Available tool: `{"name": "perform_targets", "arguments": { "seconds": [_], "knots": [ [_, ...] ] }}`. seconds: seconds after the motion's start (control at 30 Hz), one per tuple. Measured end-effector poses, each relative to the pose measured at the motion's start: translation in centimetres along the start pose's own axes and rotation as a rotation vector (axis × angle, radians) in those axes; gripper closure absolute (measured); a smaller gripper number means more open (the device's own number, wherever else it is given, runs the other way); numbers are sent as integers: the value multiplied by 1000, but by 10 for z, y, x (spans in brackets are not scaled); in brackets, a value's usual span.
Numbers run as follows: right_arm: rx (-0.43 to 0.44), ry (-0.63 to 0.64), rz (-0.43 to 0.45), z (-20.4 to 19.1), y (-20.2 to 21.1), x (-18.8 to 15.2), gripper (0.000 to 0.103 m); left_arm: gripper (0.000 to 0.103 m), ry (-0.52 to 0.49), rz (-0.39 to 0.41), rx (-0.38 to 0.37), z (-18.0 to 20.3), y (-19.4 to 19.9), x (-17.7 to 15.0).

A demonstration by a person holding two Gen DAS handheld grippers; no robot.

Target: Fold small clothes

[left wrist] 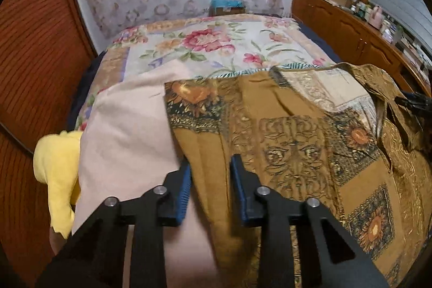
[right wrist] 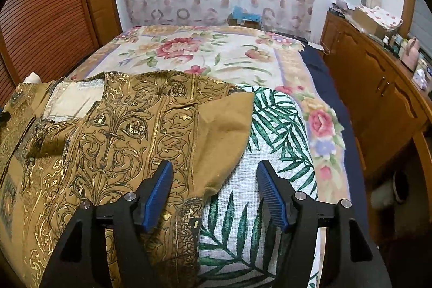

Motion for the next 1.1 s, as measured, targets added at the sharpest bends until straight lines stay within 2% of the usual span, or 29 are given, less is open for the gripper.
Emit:
{"name": "perform_targets", "arguments": {
  "seconds": [0.13,0.37,0.4,0.43,0.47,0.5,0.67,0.87,0.97,1.0,1.03,1.1],
  "knots": [
    [1,3,-1,0,1,0,34,75,-17,10,-8,4,2,4],
    [0,4,0,-1,2,0,33,75,-5,-41,-11,-2,-13,7],
    [0,4,0,-1,2,0,33,77,-9,-32,-10,-2,-11,7],
    [0,3,0,-1,2,0,32,83,-16,-17,-15,-2,-10,8],
    [0,3,0,-1,2,0,32,95,-20,-7,-27,0,-9,8],
    [0,3,0,-1,2,0,32,97,-19,3,-33,2,-7,8],
    [0,17,1,-2,2,1,32,98,-54,50,-31,18,4,11],
    [39,-65,-19,14,-12,16,32,98,-56,94,-47,25,16,13],
    [20,-49,-31,12,-16,20,42,98,-55,115,-56,30,23,13],
    [19,-33,-30,10,-16,21,51,98,-55,119,-60,32,25,12],
    [27,-20,-27,8,-15,21,66,98,-53,129,-68,34,27,11],
    [59,-5,-32,3,-13,22,85,98,-53,141,-74,39,31,10]
  ]
}}
Point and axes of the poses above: each gripper's, at about its wrist camera, not at the fingertips, and y roughly against the way its jaws point, z to its right, x to its top, the point moved 4 cm from there along -y, roughly the way its jaws point, and after that the axes turned 12 degrees about -x, right-handed, at the moved point
